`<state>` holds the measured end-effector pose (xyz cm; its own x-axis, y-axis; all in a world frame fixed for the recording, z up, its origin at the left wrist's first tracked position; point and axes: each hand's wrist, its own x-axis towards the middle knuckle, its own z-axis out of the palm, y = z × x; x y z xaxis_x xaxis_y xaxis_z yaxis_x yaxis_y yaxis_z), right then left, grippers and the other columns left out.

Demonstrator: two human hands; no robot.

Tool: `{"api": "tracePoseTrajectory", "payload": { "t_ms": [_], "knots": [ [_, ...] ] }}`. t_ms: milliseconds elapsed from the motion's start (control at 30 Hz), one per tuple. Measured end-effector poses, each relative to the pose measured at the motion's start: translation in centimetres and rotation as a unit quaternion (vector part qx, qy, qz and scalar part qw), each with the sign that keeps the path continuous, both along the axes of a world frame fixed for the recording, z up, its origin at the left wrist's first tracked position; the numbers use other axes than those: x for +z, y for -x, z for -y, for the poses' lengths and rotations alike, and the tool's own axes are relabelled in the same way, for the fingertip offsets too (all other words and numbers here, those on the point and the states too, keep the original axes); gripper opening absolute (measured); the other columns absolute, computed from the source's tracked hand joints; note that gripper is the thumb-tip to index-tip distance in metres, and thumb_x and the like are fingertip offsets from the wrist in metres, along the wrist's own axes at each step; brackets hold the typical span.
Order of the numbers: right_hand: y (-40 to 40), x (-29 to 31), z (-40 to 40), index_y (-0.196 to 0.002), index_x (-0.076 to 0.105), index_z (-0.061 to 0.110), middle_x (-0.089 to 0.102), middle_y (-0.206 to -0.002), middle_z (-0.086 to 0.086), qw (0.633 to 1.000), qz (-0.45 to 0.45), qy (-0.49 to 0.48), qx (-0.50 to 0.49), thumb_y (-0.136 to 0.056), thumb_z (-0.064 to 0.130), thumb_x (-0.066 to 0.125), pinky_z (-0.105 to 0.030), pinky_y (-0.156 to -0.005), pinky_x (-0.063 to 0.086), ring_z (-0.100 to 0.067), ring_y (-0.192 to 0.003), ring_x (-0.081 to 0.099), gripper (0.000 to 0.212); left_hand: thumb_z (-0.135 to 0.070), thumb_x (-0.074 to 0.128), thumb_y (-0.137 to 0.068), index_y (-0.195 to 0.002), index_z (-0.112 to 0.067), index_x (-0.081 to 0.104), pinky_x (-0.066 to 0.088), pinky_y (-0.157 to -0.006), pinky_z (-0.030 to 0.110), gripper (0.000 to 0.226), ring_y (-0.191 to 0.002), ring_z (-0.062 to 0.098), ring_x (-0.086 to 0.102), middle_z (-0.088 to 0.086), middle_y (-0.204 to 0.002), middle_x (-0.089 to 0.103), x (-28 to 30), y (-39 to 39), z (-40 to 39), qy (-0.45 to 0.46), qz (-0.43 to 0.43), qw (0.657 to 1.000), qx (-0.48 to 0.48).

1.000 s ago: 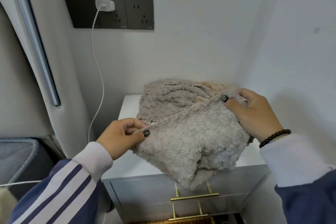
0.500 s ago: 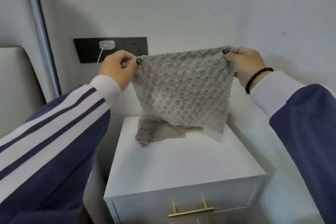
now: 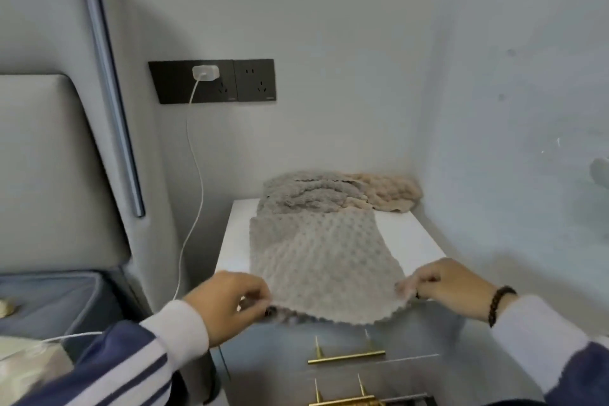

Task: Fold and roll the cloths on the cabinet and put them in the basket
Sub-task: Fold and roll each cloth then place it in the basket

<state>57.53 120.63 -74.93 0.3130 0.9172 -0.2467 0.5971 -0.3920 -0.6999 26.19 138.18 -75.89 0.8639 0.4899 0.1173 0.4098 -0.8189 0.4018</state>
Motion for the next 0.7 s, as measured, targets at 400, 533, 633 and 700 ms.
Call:
{"api": "tracePoseTrajectory", "payload": {
  "t_ms": [400, 533, 633, 700],
  "knots": [
    [5.1, -1.8, -5.7, -0.093, 0.069, 0.028, 0.061, -0.108, 0.016, 0.962, 0.102, -0.244, -0.070, -0.089, 0.009, 0.054, 0.001, -0.082, 0.033, 0.007, -0.100, 0.050, 0.025, -0.017, 0.056, -0.091, -0.106, -0.030, 0.062, 0.038, -0.084, 0.003, 0.021, -0.098, -0.004, 0.055, -0.019, -0.105, 0.059, -4.0, -5.9, -0.1, 0.007, 0.156, 0.980, 0.126],
    [7.0, -3.4, -9.9, -0.120, 0.062, 0.020, 0.055, -0.128, 0.007, 0.955, 0.161, -0.249, 0.020, -0.094, 0.006, 0.045, -0.014, -0.103, 0.033, -0.005, -0.122, 0.046, 0.034, -0.018, 0.044, -0.097, -0.136, -0.018, 0.045, 0.019, -0.111, 0.011, 0.039, -0.130, 0.008, 0.038, -0.005, -0.142, 0.042, -5.2, -9.2, -1.0, -0.020, 0.105, 0.989, 0.103],
    [7.1, -4.6, -12.8, -0.135, 0.051, 0.015, 0.047, -0.141, 0.000, 0.947, 0.212, -0.227, 0.078, -0.094, 0.002, 0.043, -0.017, -0.112, 0.022, -0.012, -0.136, 0.035, 0.044, -0.016, 0.036, -0.099, -0.150, -0.012, 0.023, -0.004, -0.106, 0.008, 0.052, -0.145, 0.013, 0.016, 0.001, -0.158, 0.017, -5.6, -11.1, -2.7, -0.038, 0.056, 0.992, 0.111],
    [6.6, -5.5, -14.2, -0.145, 0.037, 0.015, 0.035, -0.152, -0.002, 0.951, 0.229, -0.188, 0.089, -0.098, 0.009, 0.039, -0.024, -0.118, 0.015, -0.015, -0.144, 0.022, 0.047, -0.020, 0.034, -0.100, -0.152, -0.012, 0.016, -0.008, -0.108, 0.011, 0.055, -0.147, 0.014, 0.008, 0.003, -0.160, 0.011, -5.8, -11.9, -4.0, -0.039, 0.039, 0.991, 0.123]
  ]
}}
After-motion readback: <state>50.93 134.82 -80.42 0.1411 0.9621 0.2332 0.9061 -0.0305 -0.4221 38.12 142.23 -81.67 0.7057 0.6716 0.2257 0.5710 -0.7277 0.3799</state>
